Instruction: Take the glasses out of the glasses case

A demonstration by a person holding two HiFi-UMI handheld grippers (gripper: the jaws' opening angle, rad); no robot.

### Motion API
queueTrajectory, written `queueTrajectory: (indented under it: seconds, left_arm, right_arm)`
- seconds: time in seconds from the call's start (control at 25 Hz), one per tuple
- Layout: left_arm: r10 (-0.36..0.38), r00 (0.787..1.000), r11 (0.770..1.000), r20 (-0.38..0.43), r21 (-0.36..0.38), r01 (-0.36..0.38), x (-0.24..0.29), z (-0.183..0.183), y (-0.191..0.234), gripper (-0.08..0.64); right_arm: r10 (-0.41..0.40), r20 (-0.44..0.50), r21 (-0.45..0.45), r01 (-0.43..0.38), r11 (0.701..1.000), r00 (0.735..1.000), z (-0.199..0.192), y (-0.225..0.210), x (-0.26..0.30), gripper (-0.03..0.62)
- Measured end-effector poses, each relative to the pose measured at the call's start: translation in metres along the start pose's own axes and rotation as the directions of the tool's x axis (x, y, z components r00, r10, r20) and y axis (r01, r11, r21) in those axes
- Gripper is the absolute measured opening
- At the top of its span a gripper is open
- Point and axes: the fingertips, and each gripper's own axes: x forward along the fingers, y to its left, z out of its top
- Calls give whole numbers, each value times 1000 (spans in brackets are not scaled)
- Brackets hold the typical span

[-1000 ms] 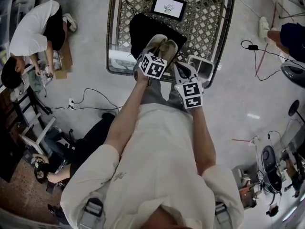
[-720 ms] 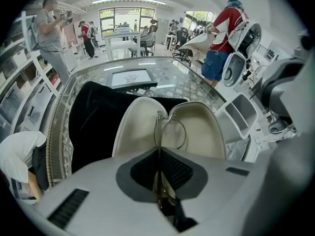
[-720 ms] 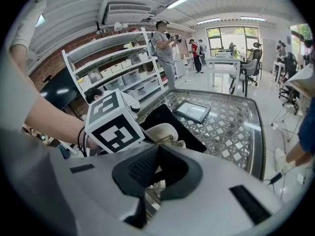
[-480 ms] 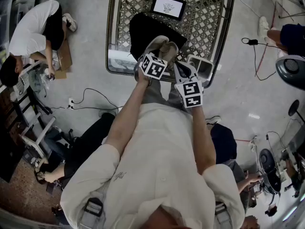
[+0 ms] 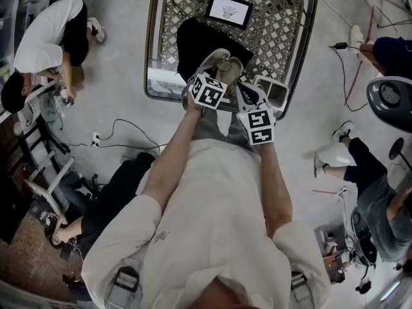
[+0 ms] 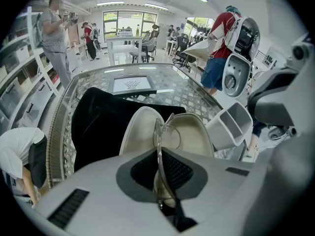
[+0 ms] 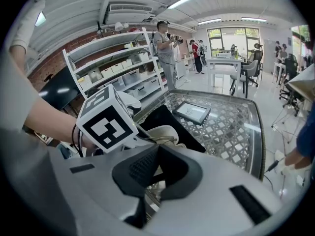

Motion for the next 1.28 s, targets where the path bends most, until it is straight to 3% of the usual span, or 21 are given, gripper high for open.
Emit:
queueTrajectory:
  seconds: [0.76,1.0,1.28]
  left_arm:
    - [-39,990,999,137,22,37,-43,33,-4,26]
    - [-54,973,998,223,52,43,-76,58,-5,26]
    - [-66,939,996,337,81,40,-115,86,7,26]
  right_arm:
    - [-25,33,-10,25,1000,999,16,-5,-4,6]
    - [-51,62,-20,52,998,997,33,-8,-13,6]
    - [-95,118,-29,100,995,988,58,-8,-24,6]
